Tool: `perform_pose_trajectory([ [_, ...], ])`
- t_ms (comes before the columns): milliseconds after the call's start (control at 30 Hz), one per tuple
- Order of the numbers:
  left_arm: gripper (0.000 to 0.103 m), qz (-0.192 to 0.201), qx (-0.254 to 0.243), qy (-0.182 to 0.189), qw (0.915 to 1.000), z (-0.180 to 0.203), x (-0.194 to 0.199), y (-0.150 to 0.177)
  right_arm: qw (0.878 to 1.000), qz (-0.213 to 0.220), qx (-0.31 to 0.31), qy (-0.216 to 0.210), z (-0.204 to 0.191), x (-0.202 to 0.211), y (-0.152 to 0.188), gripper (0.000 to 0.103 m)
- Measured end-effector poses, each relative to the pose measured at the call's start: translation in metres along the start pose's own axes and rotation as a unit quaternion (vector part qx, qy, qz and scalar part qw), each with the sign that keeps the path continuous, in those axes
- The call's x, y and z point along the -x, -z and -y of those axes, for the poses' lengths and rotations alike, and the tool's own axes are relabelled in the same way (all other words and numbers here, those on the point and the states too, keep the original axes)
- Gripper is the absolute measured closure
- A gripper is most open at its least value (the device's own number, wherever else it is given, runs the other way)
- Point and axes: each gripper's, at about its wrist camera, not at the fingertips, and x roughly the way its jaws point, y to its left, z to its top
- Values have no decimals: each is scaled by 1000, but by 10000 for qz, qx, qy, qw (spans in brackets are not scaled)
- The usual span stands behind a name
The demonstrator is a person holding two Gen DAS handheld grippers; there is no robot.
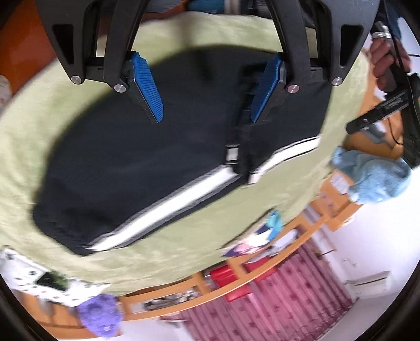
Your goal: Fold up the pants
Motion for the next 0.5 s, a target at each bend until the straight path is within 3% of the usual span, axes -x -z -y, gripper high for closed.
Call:
perform_pose_trajectory([
  [200, 31, -193, 641, -499, 9965, -73, 1, 30, 9957, -718, -16, -584, -39, -72, -4, 30],
  [267, 31, -279, 773, -640, 9946, -92, 0, 40, 9935, -1068, -57, -378, -45, -97, 1, 30],
  [300, 31, -341, 851, -637, 9938, -100, -2, 44, 9927, -1197, -32, -150, -47, -106, 5, 34],
  [333, 31, -398, 912, -566, 9934, -110, -4, 45, 9907, -1329, 185, 218, -53, -115, 10, 56],
  [367, 31, -462, 969, -466, 9931, -115, -7, 48, 9894, -1337, 464, 329, -60, -116, 12, 75],
  [433, 31, -527, 1012, -250, 9932, -122, -9, 51, 9953, -877, 396, -115, -56, -93, 10, 82],
  [467, 31, -476, 1017, -105, 9936, -123, -11, 51, 9969, -624, 96, -466, -46, -80, 7, 82],
  [500, 31, -444, 1013, -48, 9939, -124, -13, 52, 9971, -517, -100, -547, -39, -75, 6, 81],
])
